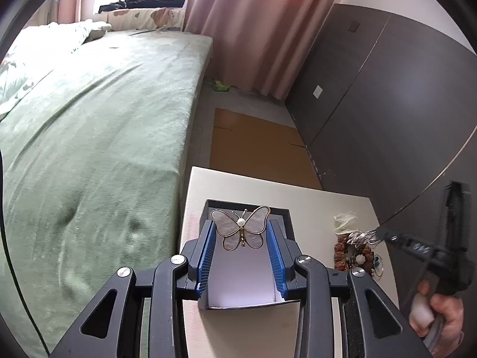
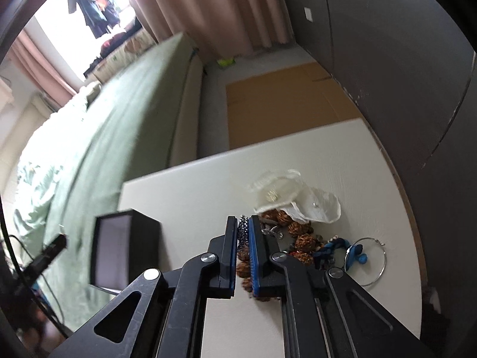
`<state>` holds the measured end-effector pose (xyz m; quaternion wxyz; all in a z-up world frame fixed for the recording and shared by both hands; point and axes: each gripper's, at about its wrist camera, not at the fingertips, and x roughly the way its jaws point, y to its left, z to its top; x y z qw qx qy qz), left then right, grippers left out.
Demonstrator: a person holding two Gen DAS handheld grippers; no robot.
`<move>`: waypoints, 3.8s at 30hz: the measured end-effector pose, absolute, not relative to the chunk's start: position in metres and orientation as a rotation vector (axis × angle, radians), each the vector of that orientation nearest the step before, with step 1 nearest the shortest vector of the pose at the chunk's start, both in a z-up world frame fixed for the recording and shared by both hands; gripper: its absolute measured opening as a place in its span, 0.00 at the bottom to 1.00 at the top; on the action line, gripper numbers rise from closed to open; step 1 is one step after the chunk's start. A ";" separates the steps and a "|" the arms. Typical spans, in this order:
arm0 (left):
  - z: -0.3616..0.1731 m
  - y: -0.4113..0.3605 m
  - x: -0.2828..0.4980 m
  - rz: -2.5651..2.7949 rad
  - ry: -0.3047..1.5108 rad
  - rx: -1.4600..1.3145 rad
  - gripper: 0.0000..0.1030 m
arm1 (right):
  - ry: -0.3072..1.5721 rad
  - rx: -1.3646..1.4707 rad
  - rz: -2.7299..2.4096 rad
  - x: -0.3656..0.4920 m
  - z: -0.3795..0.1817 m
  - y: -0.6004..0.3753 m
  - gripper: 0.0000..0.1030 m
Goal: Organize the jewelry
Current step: 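Carry the butterfly brooch toward the black box with the left gripper while the right gripper grasps a silver chain, then lower the brooch into the box and open the left gripper while the right gripper drops the chain in, then move the left gripper back to the pile and grasp the brown bead bracelet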
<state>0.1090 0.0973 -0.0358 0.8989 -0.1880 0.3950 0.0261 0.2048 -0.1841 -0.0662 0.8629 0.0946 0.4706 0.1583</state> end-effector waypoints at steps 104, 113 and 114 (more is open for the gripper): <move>-0.070 -0.093 0.140 -0.189 0.894 -0.156 0.49 | 1.008 0.586 0.271 0.160 -0.078 -0.331 0.55; -0.098 -0.129 0.165 -0.234 0.944 -0.093 0.47 | 1.017 0.702 0.334 0.170 -0.084 -0.342 0.55; -0.099 -0.130 0.168 -0.234 0.944 -0.098 0.48 | 1.023 0.697 0.330 0.170 -0.085 -0.342 0.55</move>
